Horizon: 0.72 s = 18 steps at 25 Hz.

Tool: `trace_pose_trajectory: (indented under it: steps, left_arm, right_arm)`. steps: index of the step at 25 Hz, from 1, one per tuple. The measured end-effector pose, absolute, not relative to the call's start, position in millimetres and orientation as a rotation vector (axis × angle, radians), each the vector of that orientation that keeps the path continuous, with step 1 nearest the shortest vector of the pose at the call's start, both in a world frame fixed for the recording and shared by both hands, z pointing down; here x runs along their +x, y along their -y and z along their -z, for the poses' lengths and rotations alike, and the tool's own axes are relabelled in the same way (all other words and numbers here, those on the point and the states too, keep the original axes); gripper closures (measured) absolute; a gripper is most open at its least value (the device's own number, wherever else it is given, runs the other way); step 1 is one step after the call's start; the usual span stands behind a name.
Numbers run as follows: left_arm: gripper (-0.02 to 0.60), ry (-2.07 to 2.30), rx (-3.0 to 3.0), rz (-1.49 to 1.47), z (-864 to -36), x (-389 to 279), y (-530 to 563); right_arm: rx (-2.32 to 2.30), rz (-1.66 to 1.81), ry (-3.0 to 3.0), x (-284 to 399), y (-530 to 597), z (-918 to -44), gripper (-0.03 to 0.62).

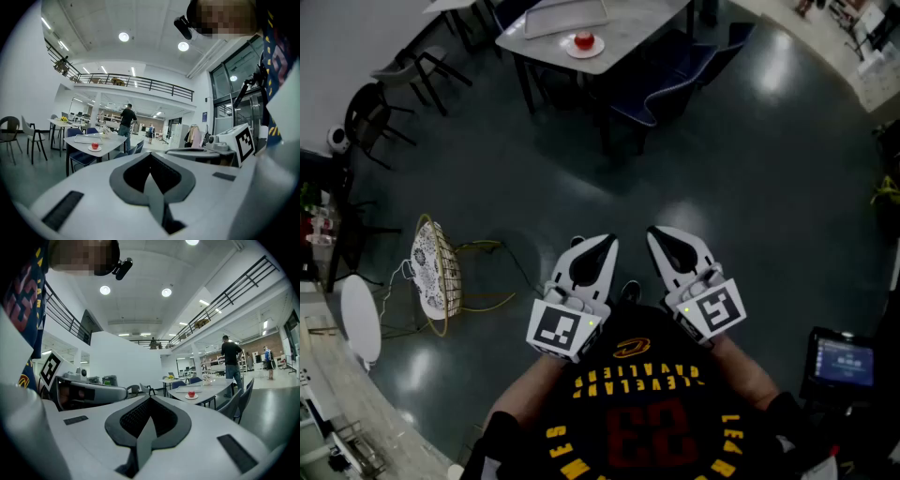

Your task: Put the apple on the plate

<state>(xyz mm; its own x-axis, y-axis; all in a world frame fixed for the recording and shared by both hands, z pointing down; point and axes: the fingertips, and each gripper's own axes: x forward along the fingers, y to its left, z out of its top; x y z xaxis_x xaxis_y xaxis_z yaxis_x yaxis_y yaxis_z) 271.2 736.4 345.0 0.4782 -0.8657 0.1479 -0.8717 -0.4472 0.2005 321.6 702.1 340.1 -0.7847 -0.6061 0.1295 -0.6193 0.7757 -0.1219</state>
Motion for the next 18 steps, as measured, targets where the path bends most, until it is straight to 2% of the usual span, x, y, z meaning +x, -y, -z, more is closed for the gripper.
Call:
trace_pose_trajectory:
  steps: [7,18]
  left_arm:
    - [0.581,1.515,2.437,-0.063,-334.8,255.4,-714.2]
    - [0.581,1.488,2.407,-0.013,-344.9,229.6,-668.8]
  right_arm:
    - [0.982,-0.199,2.904,313.7,-692.7,-346.1,0.588]
    - [1.028,-0.356,2.878,294.9,-641.7,-364.6,0.588]
